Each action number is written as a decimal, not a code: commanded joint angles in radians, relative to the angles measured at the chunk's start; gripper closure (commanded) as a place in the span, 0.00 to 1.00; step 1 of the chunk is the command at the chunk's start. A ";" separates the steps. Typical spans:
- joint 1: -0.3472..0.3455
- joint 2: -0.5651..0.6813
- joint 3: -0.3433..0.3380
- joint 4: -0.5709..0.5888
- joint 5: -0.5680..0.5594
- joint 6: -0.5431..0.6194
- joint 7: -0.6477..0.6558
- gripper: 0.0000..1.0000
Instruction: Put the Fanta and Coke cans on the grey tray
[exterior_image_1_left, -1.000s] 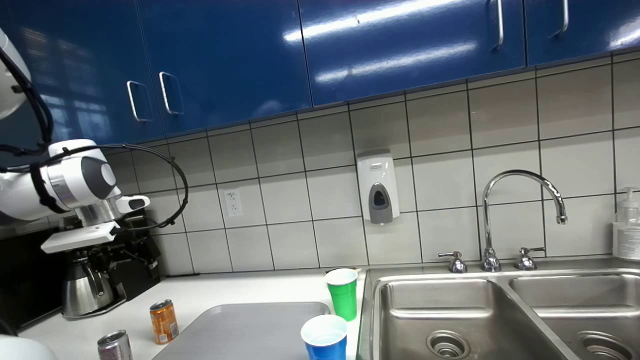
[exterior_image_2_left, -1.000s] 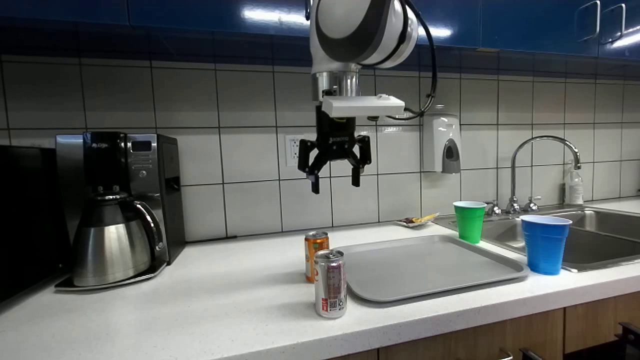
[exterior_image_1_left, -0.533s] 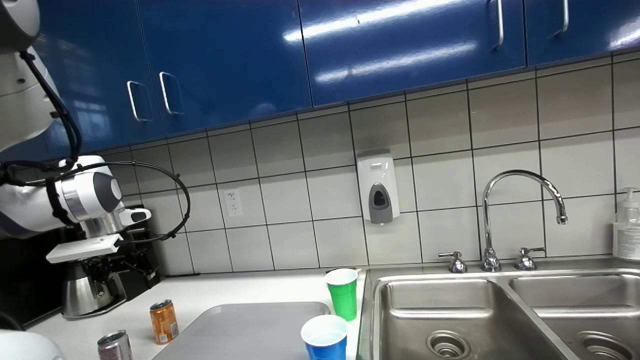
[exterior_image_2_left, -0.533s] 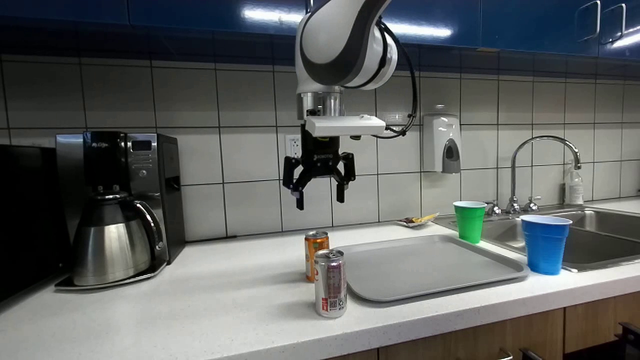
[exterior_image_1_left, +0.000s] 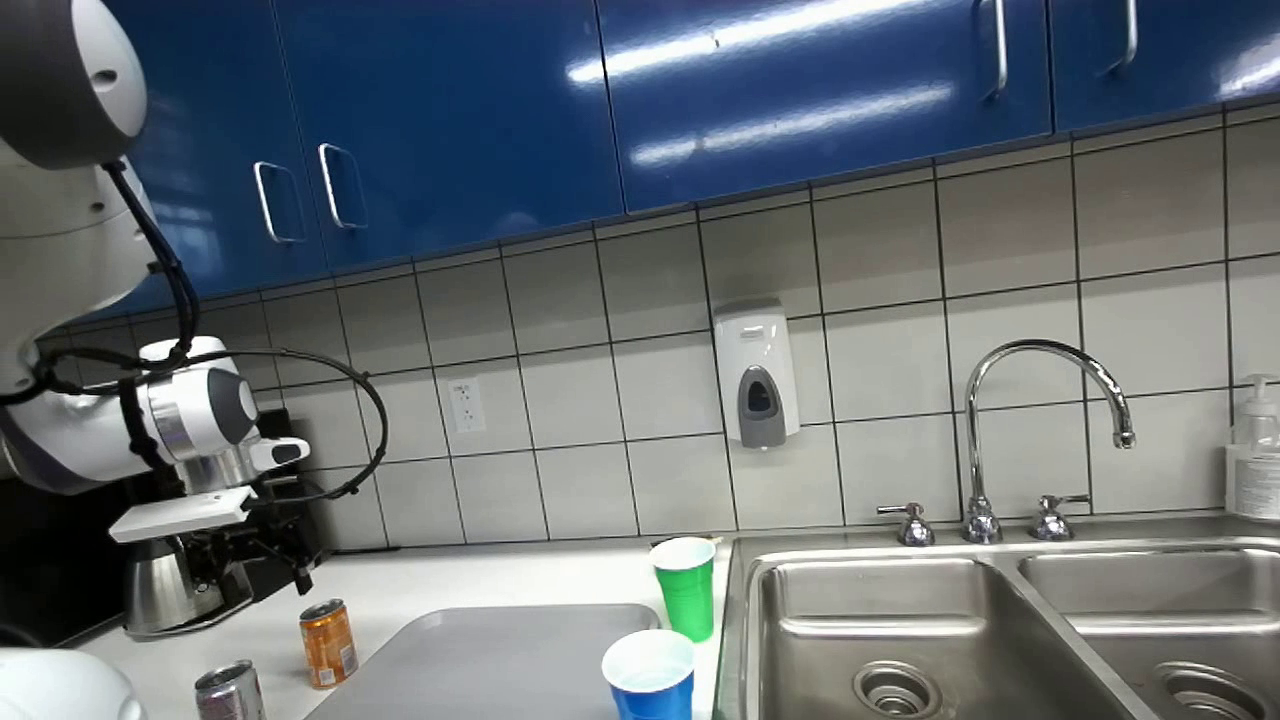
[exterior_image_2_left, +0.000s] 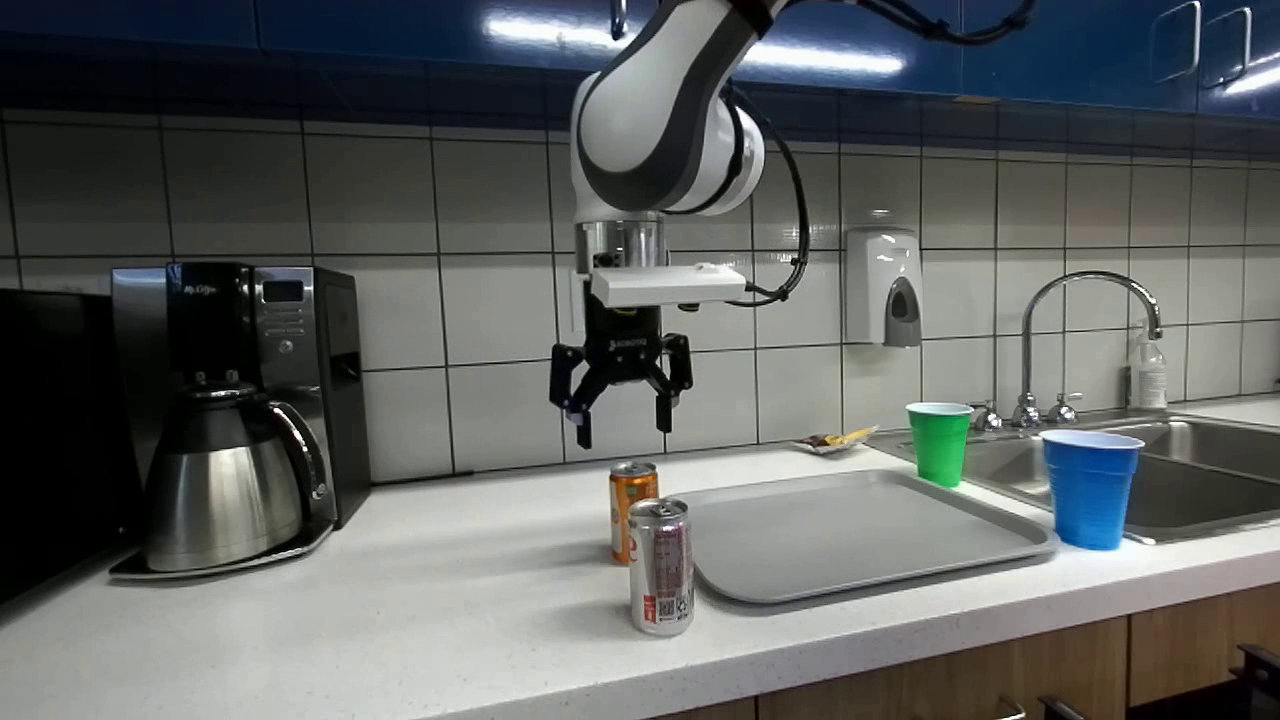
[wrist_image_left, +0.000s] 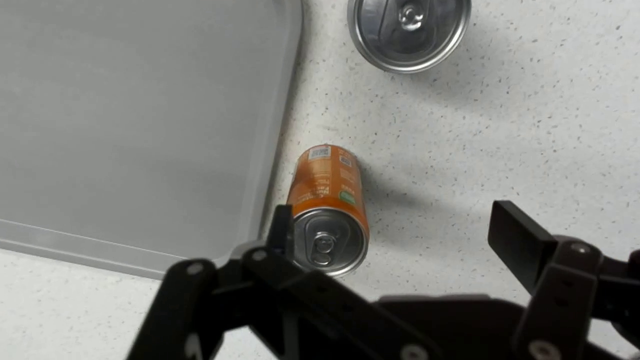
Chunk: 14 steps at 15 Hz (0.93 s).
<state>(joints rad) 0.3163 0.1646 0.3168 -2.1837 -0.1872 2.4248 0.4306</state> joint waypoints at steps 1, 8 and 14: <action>0.034 0.052 -0.047 0.058 -0.048 -0.024 0.044 0.00; 0.056 0.123 -0.101 0.110 -0.053 -0.022 0.034 0.00; 0.071 0.184 -0.129 0.148 -0.040 -0.017 0.022 0.00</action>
<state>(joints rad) 0.3660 0.3135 0.2077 -2.0803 -0.2145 2.4242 0.4364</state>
